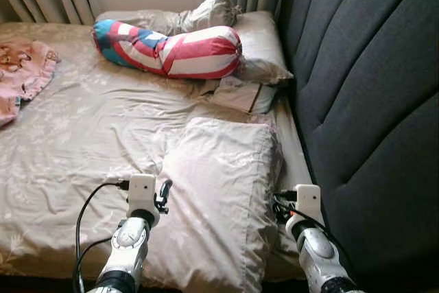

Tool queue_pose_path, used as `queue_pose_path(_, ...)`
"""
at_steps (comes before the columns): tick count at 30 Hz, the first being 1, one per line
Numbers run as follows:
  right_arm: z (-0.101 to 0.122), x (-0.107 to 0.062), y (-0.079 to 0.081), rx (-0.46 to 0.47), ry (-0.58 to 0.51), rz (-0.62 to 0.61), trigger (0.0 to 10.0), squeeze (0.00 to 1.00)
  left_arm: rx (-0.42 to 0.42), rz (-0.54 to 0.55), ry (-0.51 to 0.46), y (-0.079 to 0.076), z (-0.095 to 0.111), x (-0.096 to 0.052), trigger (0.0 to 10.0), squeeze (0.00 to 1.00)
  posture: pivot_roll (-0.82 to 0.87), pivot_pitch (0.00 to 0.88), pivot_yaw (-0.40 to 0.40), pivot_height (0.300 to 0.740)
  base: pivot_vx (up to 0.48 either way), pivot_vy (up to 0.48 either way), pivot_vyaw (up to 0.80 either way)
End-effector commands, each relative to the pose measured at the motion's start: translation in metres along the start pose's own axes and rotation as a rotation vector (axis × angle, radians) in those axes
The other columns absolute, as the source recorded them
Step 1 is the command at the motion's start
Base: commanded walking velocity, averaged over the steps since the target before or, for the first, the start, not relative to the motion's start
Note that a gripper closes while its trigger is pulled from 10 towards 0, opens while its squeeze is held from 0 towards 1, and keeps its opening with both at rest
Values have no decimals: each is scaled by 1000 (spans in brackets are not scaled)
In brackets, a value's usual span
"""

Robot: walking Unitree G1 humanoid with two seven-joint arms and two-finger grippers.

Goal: Clean up the room

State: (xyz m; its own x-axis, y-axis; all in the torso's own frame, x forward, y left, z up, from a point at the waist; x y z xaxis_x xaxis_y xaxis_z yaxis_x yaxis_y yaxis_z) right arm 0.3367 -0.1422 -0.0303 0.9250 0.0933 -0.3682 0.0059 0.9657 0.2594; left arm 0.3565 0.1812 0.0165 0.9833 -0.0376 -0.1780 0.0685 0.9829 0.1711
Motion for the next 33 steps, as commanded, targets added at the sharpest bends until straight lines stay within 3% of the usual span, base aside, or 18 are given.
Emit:
queue_pose_path(1, -4, -2, -5, -9, 13, -10, 10000, 0, -1, -9, 6, -2, -1, 0, 10000, 0, -147, 64, -78, 676, 0, 0, 0)
queue_pose_path(10, -10, -2, -2, -37, 56, -5, 10000, 0, 0, -9, 11, -2, -2, -1, 10000, 0, -148, 65, -78, 666, 0, 0, 0)
queue_pose_path(26, -2, -1, -2, -2, 4, 8, 10000, 0, 1, -10, 16, -2, -2, 1, 10000, 0, -149, 77, -77, 661, 0, 0, 0)
queue_pose_path(27, 1, -2, 1, 35, -17, 31, 10000, 0, 1, -10, 15, -2, -2, 1, 10000, 0, -148, 78, -78, 661, 0, 0, 0)
queue_pose_path(33, 3, -1, 1, 34, -22, 30, 10000, 0, 1, -9, 16, -2, -2, 1, 10000, 0, -148, 80, -77, 686, 0, 0, 0)
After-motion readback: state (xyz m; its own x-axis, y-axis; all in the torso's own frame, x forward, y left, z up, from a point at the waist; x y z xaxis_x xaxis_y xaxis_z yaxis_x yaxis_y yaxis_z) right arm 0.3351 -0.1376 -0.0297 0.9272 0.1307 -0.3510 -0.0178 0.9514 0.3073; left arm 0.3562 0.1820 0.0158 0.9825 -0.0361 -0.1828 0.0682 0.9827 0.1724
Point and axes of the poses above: a point about 5 cm out from each wrist's last joint towards the gripper, its own x axis pointing out of the wrist towards the gripper, its own z axis along the axis of the wrist's last joint, y = z × x, the point moved 6 cm from there along x, pointing out of the wrist towards the gripper, and after that the axes turned 8 degrees about x, right-handed, at the moved point
